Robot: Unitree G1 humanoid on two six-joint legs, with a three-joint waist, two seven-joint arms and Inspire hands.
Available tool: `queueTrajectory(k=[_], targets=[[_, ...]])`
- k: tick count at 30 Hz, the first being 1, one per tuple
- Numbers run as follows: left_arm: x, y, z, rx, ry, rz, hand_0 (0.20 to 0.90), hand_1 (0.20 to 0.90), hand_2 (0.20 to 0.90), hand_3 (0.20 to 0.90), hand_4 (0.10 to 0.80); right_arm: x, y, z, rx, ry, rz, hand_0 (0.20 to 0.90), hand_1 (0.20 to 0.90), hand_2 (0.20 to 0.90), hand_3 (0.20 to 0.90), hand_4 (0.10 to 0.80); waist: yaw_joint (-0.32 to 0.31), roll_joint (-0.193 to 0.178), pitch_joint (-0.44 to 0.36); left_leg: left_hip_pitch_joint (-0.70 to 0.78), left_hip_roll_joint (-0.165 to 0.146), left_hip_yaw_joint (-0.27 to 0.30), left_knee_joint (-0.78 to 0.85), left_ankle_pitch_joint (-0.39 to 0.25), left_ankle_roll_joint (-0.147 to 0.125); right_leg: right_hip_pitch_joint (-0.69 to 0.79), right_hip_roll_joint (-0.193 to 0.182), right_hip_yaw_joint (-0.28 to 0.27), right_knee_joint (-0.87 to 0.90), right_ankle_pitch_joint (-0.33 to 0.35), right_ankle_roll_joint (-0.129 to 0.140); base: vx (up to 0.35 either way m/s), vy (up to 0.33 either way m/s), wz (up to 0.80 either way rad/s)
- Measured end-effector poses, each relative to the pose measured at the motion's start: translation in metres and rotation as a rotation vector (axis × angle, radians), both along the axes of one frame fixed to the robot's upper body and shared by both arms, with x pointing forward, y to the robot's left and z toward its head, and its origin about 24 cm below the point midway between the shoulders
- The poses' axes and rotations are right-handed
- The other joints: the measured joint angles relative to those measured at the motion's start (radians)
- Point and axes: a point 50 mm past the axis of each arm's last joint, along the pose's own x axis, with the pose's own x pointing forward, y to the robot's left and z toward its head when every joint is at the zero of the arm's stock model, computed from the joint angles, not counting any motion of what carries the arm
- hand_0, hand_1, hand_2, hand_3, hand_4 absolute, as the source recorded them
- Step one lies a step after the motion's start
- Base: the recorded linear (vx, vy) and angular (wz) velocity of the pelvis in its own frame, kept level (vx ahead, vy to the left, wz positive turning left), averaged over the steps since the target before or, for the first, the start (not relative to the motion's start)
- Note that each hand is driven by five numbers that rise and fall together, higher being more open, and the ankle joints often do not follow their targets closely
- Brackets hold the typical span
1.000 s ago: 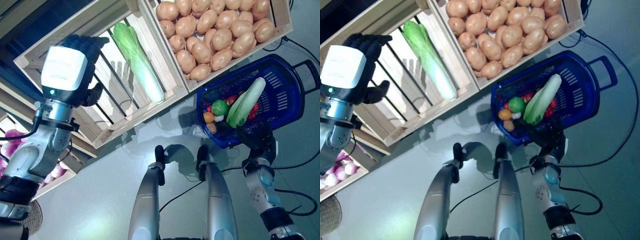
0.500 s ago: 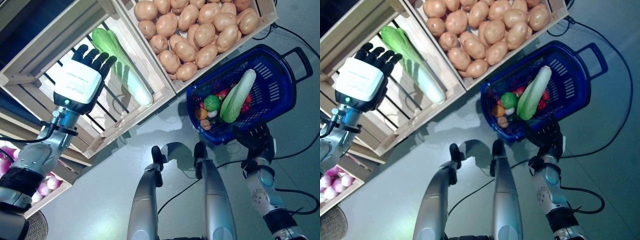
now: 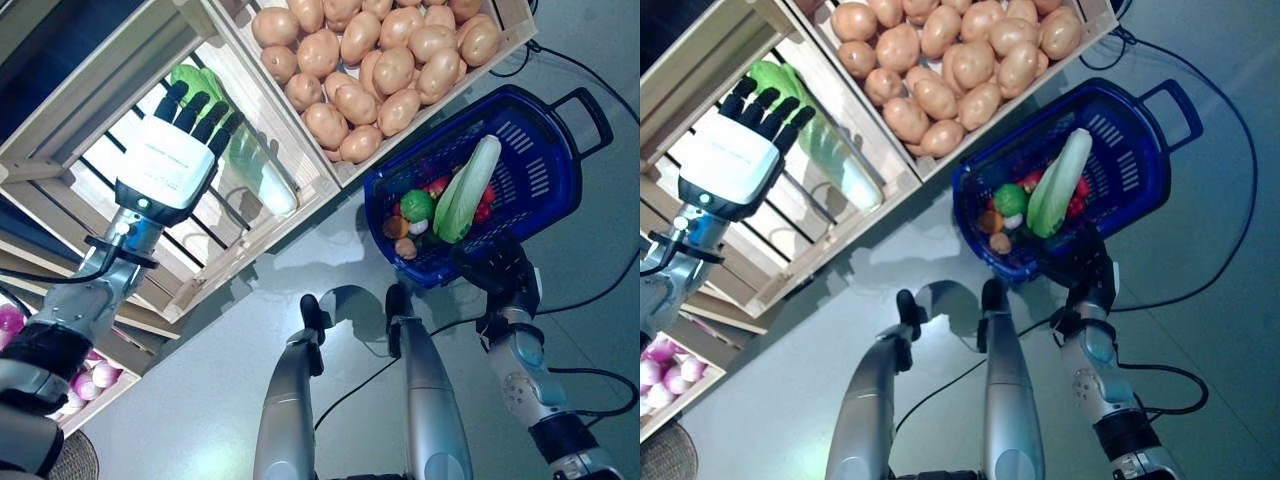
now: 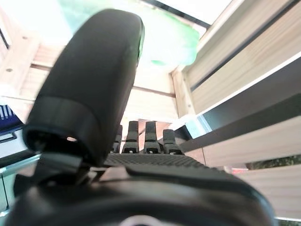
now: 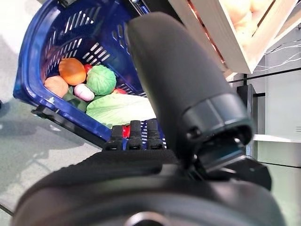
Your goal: Put vegetables into the basket
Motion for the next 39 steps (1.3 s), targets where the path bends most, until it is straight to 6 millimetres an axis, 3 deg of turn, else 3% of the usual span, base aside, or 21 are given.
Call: queueTrajectory(k=[4, 16, 39], targets=[[0.007, -0.002, 0.008, -0.020, -0.033, 0.008, 0.900, 0.900, 0.900, 0.900, 0.800, 0.002, 0.004, 0.006, 0.002, -0.017, 0.020, 0.900, 0.900, 0.900, 0.900, 0.800, -0.005, -0.003, 0.000, -0.024, 0.002, 0.000, 0.007, 0.000, 0.002, -0.021, 0.003, 0.000, 0.000, 0.001, 0.000, 0.000, 0.000, 0.00], [0.016, 0.001, 0.000, -0.027, 0.025, 0.075, 0.900, 0.900, 0.900, 0.900, 0.800, 0.006, 0.013, 0.013, 0.001, -0.020, 0.066, 0.900, 0.900, 0.900, 0.900, 0.800, -0.041, -0.040, 0.000, -0.064, 0.017, -0.001, 0.044, -0.022, 0.002, -0.048, 0.016, 0.002, 0.000, 0.004, -0.005, 0.009, 0.011, -0.02], [0.020, 0.009, 0.000, -0.057, 0.094, 0.164, 0.900, 0.900, 0.900, 0.900, 0.800, 0.007, 0.018, 0.030, -0.013, -0.069, 0.104, 0.900, 0.900, 0.900, 0.900, 0.800, -0.038, -0.049, 0.000, -0.134, 0.018, -0.002, 0.062, -0.034, 0.011, -0.100, 0.016, 0.001, -0.016, 0.016, 0.003, 0.006, 0.021, -0.01]])
